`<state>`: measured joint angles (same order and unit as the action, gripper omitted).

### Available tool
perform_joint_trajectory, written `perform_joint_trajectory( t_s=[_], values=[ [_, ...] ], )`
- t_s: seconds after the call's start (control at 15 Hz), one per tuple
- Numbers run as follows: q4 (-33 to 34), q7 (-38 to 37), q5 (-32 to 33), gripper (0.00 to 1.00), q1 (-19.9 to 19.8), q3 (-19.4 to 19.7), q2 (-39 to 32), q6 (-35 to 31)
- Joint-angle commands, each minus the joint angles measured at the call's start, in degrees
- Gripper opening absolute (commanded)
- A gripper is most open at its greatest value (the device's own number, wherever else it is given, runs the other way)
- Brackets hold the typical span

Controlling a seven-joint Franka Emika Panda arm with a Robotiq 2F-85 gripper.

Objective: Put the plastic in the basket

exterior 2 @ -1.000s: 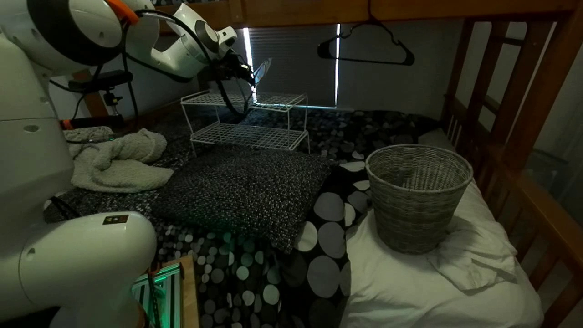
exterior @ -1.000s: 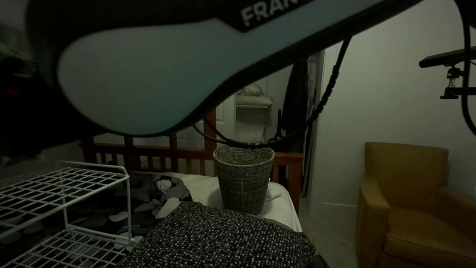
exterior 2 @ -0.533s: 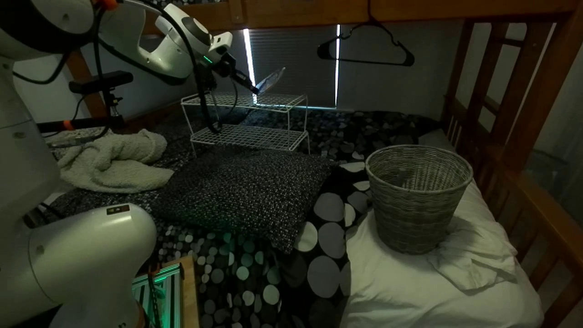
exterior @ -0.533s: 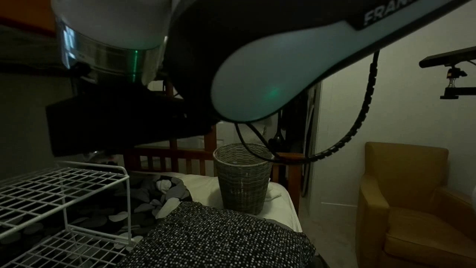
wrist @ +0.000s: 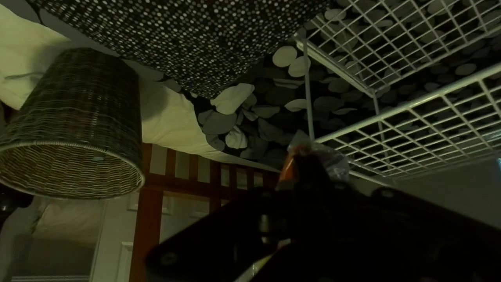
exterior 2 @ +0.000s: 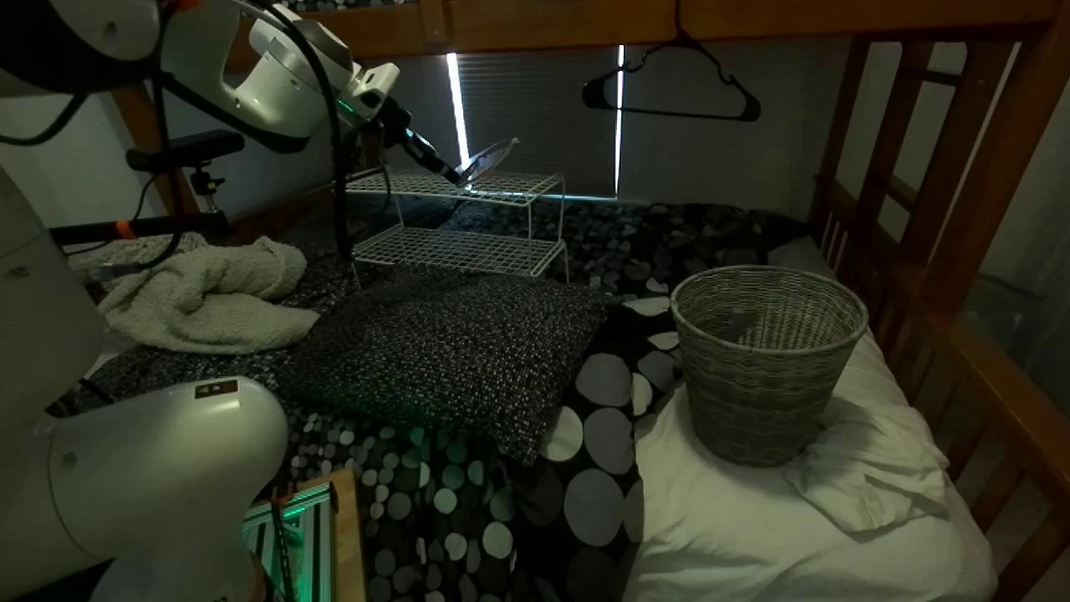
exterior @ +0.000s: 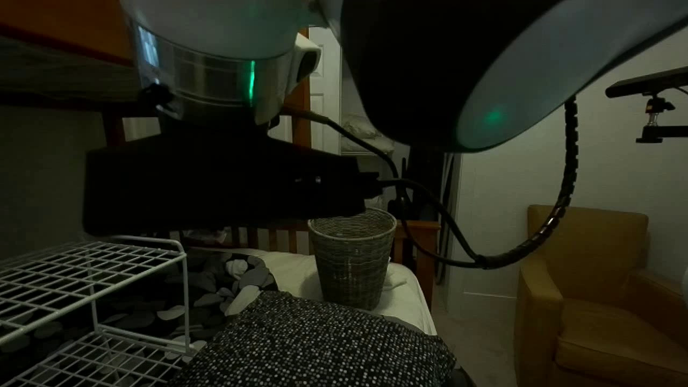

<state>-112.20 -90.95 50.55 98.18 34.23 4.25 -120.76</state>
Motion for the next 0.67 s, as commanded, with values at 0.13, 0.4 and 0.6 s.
perform_joint_trajectory(
  t_s=[0.13, 0.4, 0.6],
  values=[
    [-7.0, -10.1, 2.0, 0.00, -23.0, -20.6, 7.4, 7.0],
    [-18.0, -19.0, -1.9, 0.00, -38.8, -31.9, 16.5, 8.3],
    [-27.9, -17.5, 1.1, 0.00, -48.5, -36.0, 24.6, -4.2]
  ],
)
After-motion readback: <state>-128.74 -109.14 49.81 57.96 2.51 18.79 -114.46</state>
